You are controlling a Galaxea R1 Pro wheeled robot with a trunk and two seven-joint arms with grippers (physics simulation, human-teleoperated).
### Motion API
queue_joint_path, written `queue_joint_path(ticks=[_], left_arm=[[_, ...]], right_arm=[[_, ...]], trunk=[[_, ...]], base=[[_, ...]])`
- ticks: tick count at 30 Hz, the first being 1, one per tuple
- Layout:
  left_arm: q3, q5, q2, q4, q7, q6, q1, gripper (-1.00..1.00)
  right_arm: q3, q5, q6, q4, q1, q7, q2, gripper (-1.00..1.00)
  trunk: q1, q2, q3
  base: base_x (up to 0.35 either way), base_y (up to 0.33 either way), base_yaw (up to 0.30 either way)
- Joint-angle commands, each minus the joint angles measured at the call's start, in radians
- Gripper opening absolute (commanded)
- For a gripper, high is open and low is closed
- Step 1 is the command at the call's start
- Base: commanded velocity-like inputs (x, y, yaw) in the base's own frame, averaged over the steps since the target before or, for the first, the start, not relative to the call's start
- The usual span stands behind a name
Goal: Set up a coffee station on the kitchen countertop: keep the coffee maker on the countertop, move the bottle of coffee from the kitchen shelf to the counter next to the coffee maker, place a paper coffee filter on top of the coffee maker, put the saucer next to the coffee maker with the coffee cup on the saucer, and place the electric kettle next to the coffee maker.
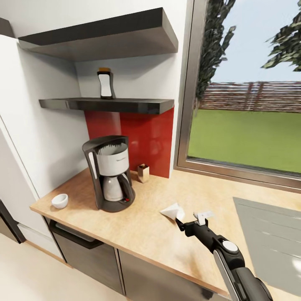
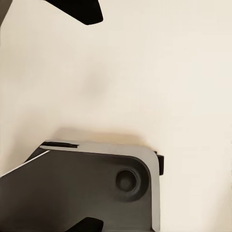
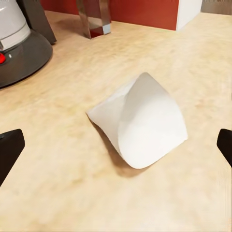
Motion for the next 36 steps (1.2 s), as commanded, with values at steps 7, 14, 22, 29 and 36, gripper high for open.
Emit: queue_joint_path(ticks=[7, 14, 22, 29, 36], left_arm=[[0.005, -0.003, -0.002, 0.000, 0.001, -0.004, -0.001, 1.00], [0.006, -0.003, -0.002, 0.000, 0.001, -0.004, -0.001, 1.00], [0.005, -0.003, -0.002, 0.000, 0.001, -0.002, -0.001, 1.00], [0.005, -0.003, -0.001, 0.000, 0.001, -0.002, -0.001, 1.00], [0.006, -0.003, -0.002, 0.000, 0.001, -0.002, -0.001, 1.00]], right_arm=[[0.001, -0.004, 0.006, 0.011, -0.001, 0.000, 0.000, 1.00], [0.001, -0.006, 0.005, 0.050, -0.001, 0.000, 0.000, 1.00], [0.002, -0.006, 0.005, 0.110, -0.001, 0.002, 0.002, 1.00], [0.002, -0.006, 0.004, 0.121, -0.002, 0.002, 0.002, 1.00], [0.034, -0.006, 0.002, 0.141, -0.001, 0.003, 0.002, 1.00]], trunk=[[0.001, -0.002, -0.002], [0.001, -0.002, -0.002], [0.001, -0.002, -0.002], [0.001, -0.002, -0.002], [0.001, -0.002, -0.002]], base=[[0.113, 0.000, 0.000], [0.009, 0.000, 0.000], [0.001, 0.000, 0.000], [0.096, 0.000, 0.000], [0.078, 0.000, 0.000]])
